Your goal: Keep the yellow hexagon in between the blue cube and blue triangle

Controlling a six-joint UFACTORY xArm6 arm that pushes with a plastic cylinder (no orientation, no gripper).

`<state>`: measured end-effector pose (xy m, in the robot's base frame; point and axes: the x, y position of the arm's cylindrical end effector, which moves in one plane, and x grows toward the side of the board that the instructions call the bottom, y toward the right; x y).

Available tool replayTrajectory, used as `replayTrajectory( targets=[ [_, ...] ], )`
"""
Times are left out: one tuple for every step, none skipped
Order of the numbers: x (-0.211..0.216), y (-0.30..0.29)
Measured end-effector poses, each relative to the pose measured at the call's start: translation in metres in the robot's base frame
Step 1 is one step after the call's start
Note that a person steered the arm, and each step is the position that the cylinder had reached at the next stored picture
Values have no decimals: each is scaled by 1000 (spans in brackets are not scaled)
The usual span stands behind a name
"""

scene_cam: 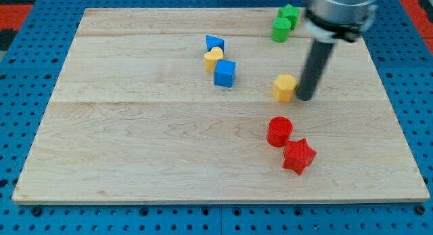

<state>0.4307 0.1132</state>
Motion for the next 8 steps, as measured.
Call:
replayTrajectory(
  targets=[
    [-6,-83],
    [-12,-104],
    [37,-5],
    [2,49],
    [-15,-26],
    [-42,-53],
    [-57,-51],
    [-64,-19]
  ],
)
